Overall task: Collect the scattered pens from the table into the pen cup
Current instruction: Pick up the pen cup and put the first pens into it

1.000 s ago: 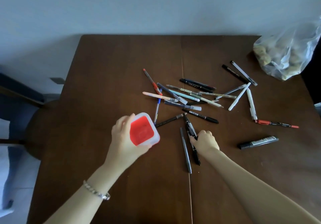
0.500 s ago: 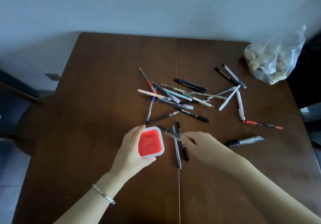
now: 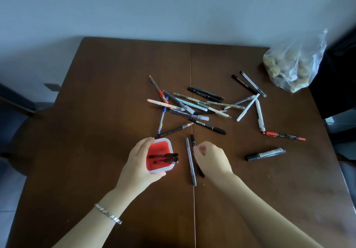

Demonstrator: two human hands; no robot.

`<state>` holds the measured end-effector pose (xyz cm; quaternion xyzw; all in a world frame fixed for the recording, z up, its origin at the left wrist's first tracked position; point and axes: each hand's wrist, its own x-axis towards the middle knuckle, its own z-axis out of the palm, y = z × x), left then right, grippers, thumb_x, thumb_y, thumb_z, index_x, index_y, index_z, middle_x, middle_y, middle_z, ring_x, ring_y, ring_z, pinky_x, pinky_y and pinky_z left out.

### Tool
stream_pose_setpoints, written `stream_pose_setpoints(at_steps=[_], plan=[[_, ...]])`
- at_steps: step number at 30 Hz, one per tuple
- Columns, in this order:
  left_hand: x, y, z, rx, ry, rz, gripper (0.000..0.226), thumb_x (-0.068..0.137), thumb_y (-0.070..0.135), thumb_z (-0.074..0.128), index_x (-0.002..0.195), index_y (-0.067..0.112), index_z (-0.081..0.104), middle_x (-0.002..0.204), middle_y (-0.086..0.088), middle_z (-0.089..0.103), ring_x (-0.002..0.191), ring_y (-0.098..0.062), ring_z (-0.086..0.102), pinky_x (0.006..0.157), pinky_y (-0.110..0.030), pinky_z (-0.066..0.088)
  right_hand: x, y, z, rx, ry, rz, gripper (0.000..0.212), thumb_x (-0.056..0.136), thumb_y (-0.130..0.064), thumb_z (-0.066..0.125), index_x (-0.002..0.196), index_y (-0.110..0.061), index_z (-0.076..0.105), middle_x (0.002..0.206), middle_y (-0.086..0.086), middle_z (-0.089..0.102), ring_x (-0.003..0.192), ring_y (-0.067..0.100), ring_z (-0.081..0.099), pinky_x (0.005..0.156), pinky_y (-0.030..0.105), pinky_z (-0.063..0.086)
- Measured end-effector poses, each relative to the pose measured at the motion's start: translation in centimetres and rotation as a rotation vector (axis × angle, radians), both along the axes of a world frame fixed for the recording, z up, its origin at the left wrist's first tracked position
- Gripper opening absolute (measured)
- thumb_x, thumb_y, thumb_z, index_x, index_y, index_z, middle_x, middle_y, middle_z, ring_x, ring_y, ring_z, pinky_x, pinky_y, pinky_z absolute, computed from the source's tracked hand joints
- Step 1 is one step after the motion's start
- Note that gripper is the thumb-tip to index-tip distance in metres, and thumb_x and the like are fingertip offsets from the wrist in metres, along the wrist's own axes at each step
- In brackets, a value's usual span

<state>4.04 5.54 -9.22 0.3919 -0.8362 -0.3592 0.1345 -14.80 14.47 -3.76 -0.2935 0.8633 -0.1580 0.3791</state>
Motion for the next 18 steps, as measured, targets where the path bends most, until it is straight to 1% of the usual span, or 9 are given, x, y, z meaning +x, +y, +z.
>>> stream_pose_setpoints(at_steps=[1, 3, 5, 7, 10, 13, 15, 17, 18], plan=[[0.1, 0.0, -0.2, 0.005, 0.002, -0.004, 0.093, 0.055, 0.032, 0.089, 0.134, 0.015, 0.042, 0.136, -0.004, 0.046, 0.124, -0.021, 0.047, 0.096, -0.032, 0.050, -0.5, 0.9, -0.9, 0.068, 0.029, -0.003, 0.032, 0.091, -0.038, 0.047, 0.109, -0.014, 0.055, 0.099, 0.005, 0.062, 0.073, 0.018, 0.058, 0.056, 0.025, 0.044], [0.2, -0.1, -0.6, 0.007, -0.018, -0.010, 0.092, 0.057, 0.030, 0.088, 0.135, 0.016, 0.040, 0.136, -0.003, 0.045, 0.125, -0.020, 0.045, 0.094, -0.029, 0.050, -0.4, 1.9, -3.4, 0.211, 0.046, 0.037, 0.051, 0.087, -0.043, 0.053, 0.126, -0.013, 0.043, 0.120, 0.009, 0.053, 0.100, 0.024, 0.056, 0.073, 0.029, 0.046], [0.1, 0.1, -0.6, 0.004, -0.008, -0.019, 0.092, 0.057, 0.031, 0.089, 0.134, 0.015, 0.040, 0.136, -0.004, 0.046, 0.124, -0.021, 0.046, 0.094, -0.029, 0.049, 0.6, 2.2, -5.6, 0.251, 0.100, 0.096, 0.059, 0.084, -0.044, 0.057, 0.129, -0.011, 0.036, 0.127, 0.010, 0.047, 0.118, 0.026, 0.047, 0.087, 0.034, 0.045], [0.0, 0.1, -0.6, -0.016, -0.012, -0.012, 0.093, 0.057, 0.030, 0.089, 0.135, 0.014, 0.040, 0.136, -0.005, 0.046, 0.125, -0.022, 0.046, 0.095, -0.027, 0.047, 1.5, 2.1, -7.1, 0.246, 0.171, 0.134, 0.055, 0.086, -0.038, 0.056, 0.129, -0.011, 0.034, 0.127, 0.010, 0.046, 0.120, 0.026, 0.044, 0.089, 0.034, 0.045], [0.0, 0.2, -0.6, -0.016, -0.019, -0.010, 0.094, 0.056, 0.027, 0.089, 0.135, 0.014, 0.040, 0.136, -0.005, 0.046, 0.125, -0.022, 0.045, 0.095, -0.025, 0.044, 1.8, 1.7, -8.1, 0.254, 0.239, 0.152, 0.036, 0.092, -0.016, 0.045, 0.126, -0.009, 0.035, 0.124, 0.011, 0.050, 0.115, 0.026, 0.048, 0.083, 0.033, 0.047], [-0.1, 0.3, -0.3, 0.011, -0.011, 0.005, 0.093, 0.058, 0.024, 0.089, 0.136, 0.014, 0.039, 0.138, -0.004, 0.044, 0.126, -0.021, 0.044, 0.096, -0.023, 0.042, 1.3, 2.7, -8.6, 0.264, 0.254, 0.201, 0.037, 0.091, -0.001, 0.042, 0.127, -0.001, 0.035, 0.121, 0.012, 0.047, 0.101, 0.022, 0.052, 0.078, 0.029, 0.048], [0.0, 0.4, -0.3, 0.030, -0.003, 0.007, 0.093, 0.059, 0.024, 0.089, 0.136, 0.015, 0.038, 0.138, -0.003, 0.043, 0.127, -0.019, 0.043, 0.098, -0.026, 0.045, 0.5, 4.2, -8.1, 0.236, 0.145, 0.245, 0.037, 0.093, -0.002, 0.040, 0.129, 0.002, 0.035, 0.102, 0.006, 0.050, 0.082, 0.015, 0.050, 0.067, 0.023, 0.043], [0.0, 0.3, -0.4, 0.021, 0.006, -0.002, 0.093, 0.059, 0.027, 0.088, 0.136, 0.016, 0.038, 0.138, -0.002, 0.043, 0.126, -0.018, 0.044, 0.097, -0.029, 0.049, -0.6, 5.1, -6.1, 0.119, -0.040, 0.171, 0.027, 0.097, -0.014, 0.039, 0.121, -0.005, 0.042, 0.075, -0.003, 0.050, 0.061, 0.009, 0.047, 0.052, 0.020, 0.039], [0.1, 0.2, -0.5, 0.014, 0.009, -0.001, 0.093, 0.059, 0.028, 0.088, 0.136, 0.016, 0.038, 0.138, -0.001, 0.042, 0.126, -0.017, 0.043, 0.096, -0.028, 0.049, -1.0, 5.3, -4.4, 0.037, -0.086, 0.128, 0.022, 0.097, -0.020, 0.039, 0.116, -0.011, 0.045, 0.068, -0.004, 0.050, 0.054, 0.008, 0.047, 0.047, 0.018, 0.038]])
